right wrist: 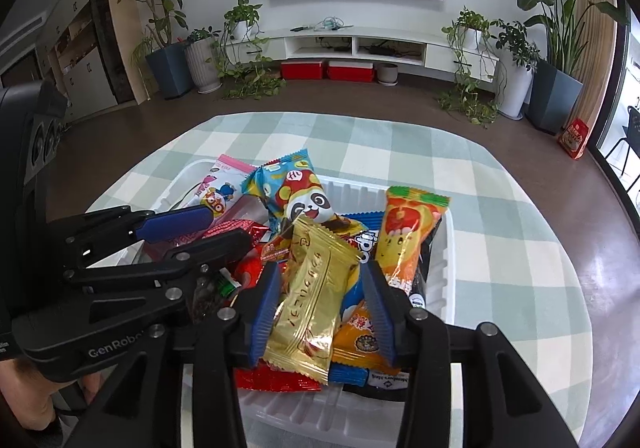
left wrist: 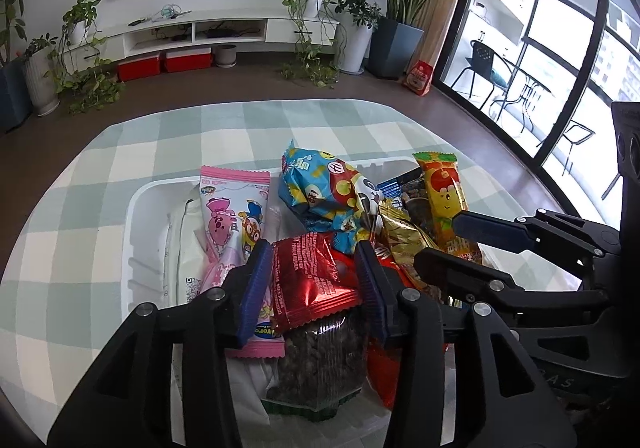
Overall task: Organize snacks
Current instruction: 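Open both grippers and pull them back from the tray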
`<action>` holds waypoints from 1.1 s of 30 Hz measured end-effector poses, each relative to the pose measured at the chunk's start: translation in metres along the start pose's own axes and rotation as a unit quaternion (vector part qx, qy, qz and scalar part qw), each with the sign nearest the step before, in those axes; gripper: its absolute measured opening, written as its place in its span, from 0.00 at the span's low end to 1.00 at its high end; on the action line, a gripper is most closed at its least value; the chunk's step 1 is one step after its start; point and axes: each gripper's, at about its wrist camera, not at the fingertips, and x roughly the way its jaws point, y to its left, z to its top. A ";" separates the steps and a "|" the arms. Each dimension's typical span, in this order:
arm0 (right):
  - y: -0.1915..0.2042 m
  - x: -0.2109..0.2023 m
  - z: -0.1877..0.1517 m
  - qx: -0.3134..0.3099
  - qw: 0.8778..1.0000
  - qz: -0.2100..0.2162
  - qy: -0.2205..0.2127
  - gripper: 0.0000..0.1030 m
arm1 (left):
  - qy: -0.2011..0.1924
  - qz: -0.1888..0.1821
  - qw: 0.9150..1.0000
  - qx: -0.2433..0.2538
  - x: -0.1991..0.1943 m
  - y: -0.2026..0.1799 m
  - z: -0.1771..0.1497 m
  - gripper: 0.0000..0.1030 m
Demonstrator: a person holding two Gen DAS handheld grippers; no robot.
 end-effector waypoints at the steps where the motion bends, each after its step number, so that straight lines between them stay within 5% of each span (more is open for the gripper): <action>1: 0.000 -0.001 0.000 0.000 1.000 0.000 -0.001 0.47 | -0.001 0.004 1.000 -0.001 -0.002 0.000 -0.001 0.45; 6: 0.001 -0.014 -0.001 0.000 1.000 -0.006 -0.020 0.55 | -0.015 0.009 1.000 -0.009 -0.017 0.001 -0.002 0.53; 16: 0.000 -0.062 -0.019 0.026 0.998 -0.005 -0.064 0.87 | -0.075 0.059 0.995 -0.020 -0.085 -0.008 -0.026 0.99; 23: 0.009 -0.110 -0.054 0.046 0.994 -0.016 -0.097 1.00 | -0.110 0.078 0.991 -0.003 -0.151 -0.036 -0.074 1.00; 33: 0.022 -0.191 -0.100 0.076 0.983 -0.037 -0.163 1.00 | -0.214 0.172 0.961 -0.039 -0.274 -0.080 -0.123 1.00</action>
